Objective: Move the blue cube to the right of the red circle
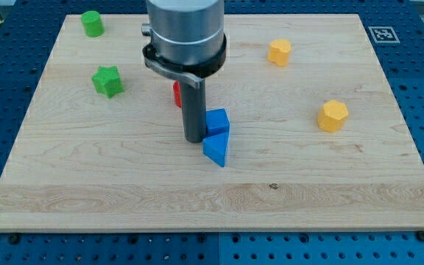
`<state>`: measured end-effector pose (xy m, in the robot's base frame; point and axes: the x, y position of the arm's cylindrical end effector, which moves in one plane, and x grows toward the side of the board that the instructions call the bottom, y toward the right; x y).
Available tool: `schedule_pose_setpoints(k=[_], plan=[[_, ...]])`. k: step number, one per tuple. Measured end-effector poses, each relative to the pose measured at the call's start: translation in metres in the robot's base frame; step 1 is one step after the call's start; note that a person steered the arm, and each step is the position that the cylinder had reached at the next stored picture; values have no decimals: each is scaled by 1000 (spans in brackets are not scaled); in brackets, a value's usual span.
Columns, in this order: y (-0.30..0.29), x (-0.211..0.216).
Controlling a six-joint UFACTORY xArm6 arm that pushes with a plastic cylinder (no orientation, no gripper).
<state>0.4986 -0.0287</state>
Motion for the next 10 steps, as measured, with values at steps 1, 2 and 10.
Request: schedule_pose_setpoints(k=[1, 2, 10], plan=[[3, 12], [25, 8], [31, 3]])
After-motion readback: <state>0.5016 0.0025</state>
